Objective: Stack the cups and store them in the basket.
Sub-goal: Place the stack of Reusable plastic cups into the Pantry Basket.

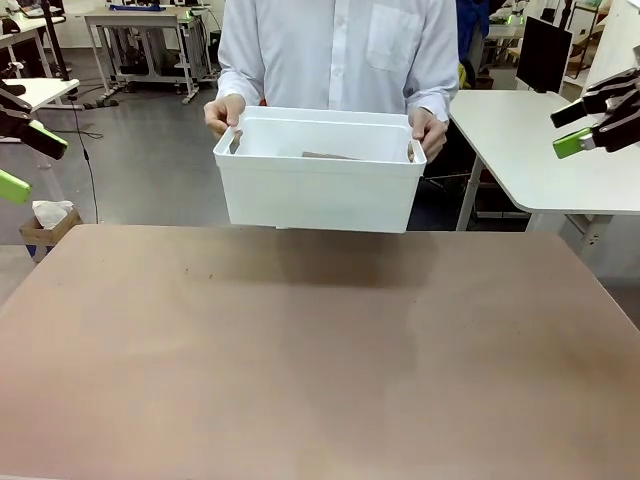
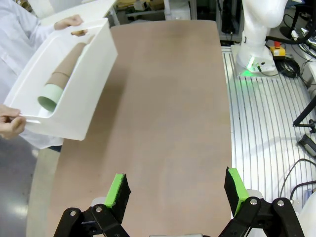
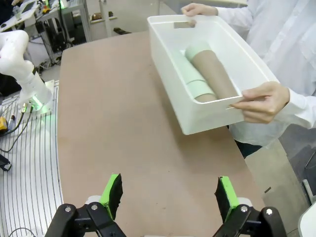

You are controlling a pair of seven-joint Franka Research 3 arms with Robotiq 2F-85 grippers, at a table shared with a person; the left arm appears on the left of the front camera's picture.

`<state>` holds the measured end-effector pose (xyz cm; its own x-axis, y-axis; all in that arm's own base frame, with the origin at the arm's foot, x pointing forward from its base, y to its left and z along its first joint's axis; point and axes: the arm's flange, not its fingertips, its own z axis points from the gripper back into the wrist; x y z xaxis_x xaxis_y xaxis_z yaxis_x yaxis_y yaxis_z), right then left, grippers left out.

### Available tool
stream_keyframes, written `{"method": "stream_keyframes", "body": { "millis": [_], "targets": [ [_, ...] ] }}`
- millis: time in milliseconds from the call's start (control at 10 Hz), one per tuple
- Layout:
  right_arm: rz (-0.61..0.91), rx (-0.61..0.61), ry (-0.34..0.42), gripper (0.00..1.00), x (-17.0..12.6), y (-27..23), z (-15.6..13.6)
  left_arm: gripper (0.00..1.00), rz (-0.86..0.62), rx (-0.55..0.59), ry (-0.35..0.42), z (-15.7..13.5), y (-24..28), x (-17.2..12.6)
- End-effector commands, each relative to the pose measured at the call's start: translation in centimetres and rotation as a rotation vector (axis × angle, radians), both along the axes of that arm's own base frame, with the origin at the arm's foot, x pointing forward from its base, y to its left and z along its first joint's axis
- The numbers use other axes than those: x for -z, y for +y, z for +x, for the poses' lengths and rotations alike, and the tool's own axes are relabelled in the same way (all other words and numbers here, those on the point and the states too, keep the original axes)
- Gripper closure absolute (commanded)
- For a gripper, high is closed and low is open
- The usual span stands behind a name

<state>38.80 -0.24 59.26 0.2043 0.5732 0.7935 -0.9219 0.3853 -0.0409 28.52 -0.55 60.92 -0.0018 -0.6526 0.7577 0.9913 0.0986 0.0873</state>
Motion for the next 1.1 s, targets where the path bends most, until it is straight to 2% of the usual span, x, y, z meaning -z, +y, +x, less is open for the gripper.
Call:
{"method": "stream_keyframes", "body": {
  "millis": [0,1000],
  "targets": [
    [0.007,0.009,0.019,0.00,-0.60,0.05,0.05,0.00,-0.013,-0.004,0.010,-0.15,-0.14,-0.21],
    [0.007,0.009,0.019,0.00,-0.60,0.05,0.05,0.00,-0.013,-0.004,0.010,-0.15,-0.14,-0.21]
  ]
}}
